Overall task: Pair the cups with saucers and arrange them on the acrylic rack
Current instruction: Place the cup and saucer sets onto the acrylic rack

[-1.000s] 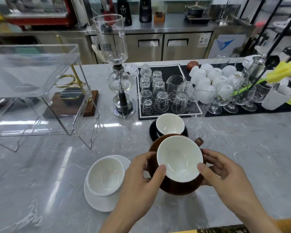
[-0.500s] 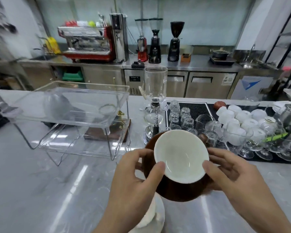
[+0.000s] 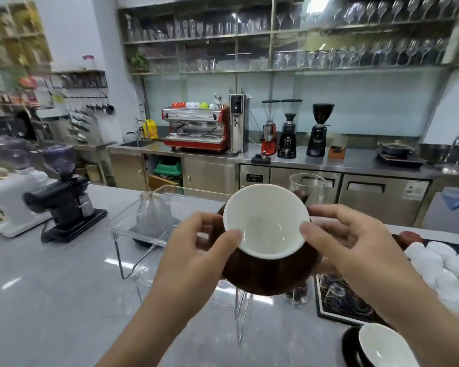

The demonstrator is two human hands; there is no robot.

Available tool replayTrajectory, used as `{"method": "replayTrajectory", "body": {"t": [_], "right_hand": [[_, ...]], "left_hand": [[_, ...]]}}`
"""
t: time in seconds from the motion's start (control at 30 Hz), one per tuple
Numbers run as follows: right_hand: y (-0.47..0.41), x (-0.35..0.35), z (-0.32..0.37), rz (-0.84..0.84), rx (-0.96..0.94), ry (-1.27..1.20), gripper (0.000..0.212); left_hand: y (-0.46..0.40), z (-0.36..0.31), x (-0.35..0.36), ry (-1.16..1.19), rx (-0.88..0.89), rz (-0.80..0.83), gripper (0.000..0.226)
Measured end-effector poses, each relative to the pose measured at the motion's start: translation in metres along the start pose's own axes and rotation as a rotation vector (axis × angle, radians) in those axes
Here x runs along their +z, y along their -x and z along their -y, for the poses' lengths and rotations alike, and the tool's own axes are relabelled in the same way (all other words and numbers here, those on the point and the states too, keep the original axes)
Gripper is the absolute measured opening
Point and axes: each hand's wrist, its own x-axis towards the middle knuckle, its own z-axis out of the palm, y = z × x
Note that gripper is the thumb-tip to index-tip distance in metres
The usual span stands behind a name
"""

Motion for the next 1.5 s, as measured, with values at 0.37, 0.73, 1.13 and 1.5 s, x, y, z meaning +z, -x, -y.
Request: {"method": "replayTrajectory", "body": {"t": [0.37, 0.73, 1.13, 1.5], "right_hand": [[-0.103, 0.051, 0.012, 0.106, 0.169, 0.085, 0.023], [-0.18, 0.078, -0.004, 0.213, 0.46, 0.387, 0.026], [-0.192, 0.105, -0.005, 0.287, 0.556, 0.682, 0.023], [-0.204, 0.115, -0.013, 0.323, 0.581, 0.8, 0.041]], "left_hand": [[-0.097, -0.005, -0.044, -0.065, -0.118, 0.036, 0.022], [-0.158, 0.017, -0.037, -0.088, -0.251, 0.117, 0.023], [-0.171, 0.039, -0.033, -0.068, -0.329, 0.176, 0.012], [-0.178, 0.048, -0.032, -0.076, -0.31, 0.187, 0.016]]}}
